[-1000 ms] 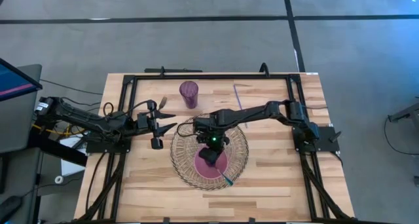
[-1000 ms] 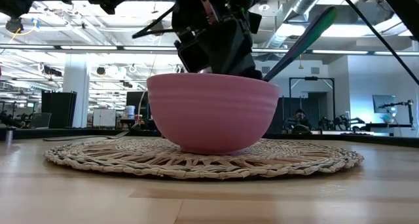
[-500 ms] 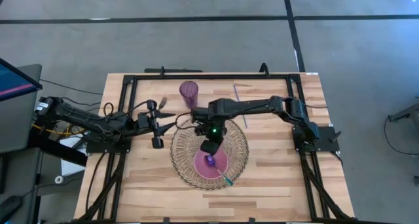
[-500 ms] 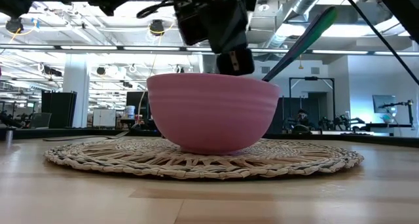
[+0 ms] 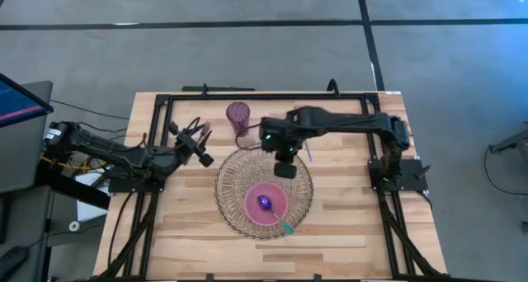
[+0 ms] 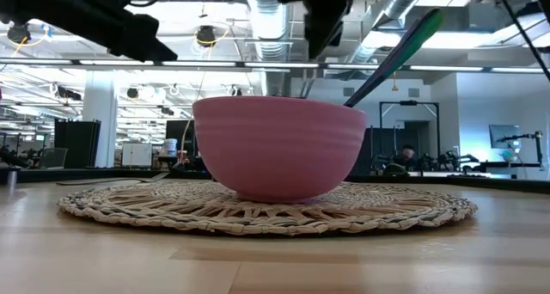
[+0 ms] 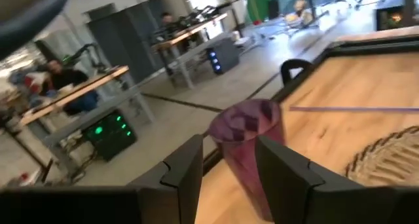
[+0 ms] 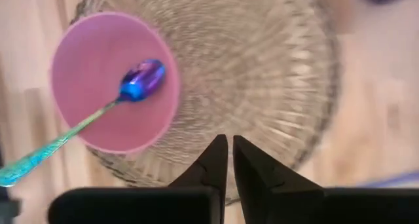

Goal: Pick & Place Utensil
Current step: Put the black fork into the pink bowl, then put the violet cup on the brown mat to the top left of the pink bowl

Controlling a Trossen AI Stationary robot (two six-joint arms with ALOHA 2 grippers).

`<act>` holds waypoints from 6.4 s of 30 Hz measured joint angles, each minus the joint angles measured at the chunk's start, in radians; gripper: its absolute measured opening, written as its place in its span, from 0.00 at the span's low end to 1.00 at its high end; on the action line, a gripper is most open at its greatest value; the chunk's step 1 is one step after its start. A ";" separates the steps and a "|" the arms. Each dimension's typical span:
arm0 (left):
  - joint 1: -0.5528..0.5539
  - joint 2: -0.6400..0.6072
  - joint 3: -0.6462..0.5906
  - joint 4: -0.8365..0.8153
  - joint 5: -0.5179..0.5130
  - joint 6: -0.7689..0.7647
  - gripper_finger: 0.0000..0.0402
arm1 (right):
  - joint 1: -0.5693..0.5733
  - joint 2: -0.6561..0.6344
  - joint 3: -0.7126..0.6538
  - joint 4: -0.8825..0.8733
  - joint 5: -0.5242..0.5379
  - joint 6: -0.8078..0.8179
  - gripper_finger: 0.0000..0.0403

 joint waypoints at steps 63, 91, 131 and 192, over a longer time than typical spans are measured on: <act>0.665 0.357 0.000 -0.507 0.741 -0.541 0.43 | -0.138 -0.720 -1.061 1.156 0.255 -0.080 0.03; 0.825 0.344 -0.028 -0.554 0.885 -0.581 0.05 | -0.138 -0.719 -1.061 1.155 0.255 -0.089 0.04; 0.009 0.426 0.432 -0.372 1.039 -0.536 0.03 | -0.137 -0.719 -1.061 1.156 0.255 -0.018 0.04; 0.238 0.976 0.767 -0.649 1.749 -1.215 0.16 | -0.137 -0.719 -1.060 1.155 0.254 0.028 0.04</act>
